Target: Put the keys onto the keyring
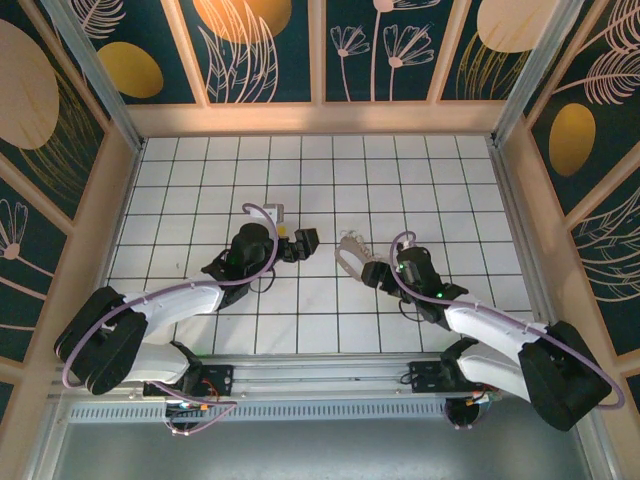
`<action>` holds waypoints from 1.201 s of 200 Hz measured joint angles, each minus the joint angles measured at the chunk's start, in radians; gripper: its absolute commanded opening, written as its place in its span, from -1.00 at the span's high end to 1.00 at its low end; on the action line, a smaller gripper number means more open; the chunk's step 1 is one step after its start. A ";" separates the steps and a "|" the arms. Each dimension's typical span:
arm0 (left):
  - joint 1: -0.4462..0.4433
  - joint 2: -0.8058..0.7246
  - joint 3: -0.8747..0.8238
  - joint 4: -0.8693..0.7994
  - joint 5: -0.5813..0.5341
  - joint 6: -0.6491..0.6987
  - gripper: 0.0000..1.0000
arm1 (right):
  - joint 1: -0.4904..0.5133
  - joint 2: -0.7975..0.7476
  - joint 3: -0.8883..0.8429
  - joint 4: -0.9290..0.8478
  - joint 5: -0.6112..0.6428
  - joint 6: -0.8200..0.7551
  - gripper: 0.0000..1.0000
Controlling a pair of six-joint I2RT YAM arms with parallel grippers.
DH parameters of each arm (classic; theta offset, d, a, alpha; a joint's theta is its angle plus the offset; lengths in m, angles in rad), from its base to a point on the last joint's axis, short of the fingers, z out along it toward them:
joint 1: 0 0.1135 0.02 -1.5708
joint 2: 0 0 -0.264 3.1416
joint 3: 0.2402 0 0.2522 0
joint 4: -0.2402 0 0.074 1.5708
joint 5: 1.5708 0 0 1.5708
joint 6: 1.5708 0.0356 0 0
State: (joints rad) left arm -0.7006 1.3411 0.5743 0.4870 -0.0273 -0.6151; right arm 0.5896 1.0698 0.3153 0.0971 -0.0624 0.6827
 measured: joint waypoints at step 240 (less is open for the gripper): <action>0.000 -0.020 0.026 -0.024 0.000 0.000 -0.97 | 0.024 0.172 0.073 0.040 0.043 -0.043 -0.61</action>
State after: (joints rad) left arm -0.7006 1.3209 0.6006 0.4629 -0.0269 -0.6147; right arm 0.6136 1.2415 0.3885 0.1375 -0.0196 0.6399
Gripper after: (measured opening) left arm 0.987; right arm 0.809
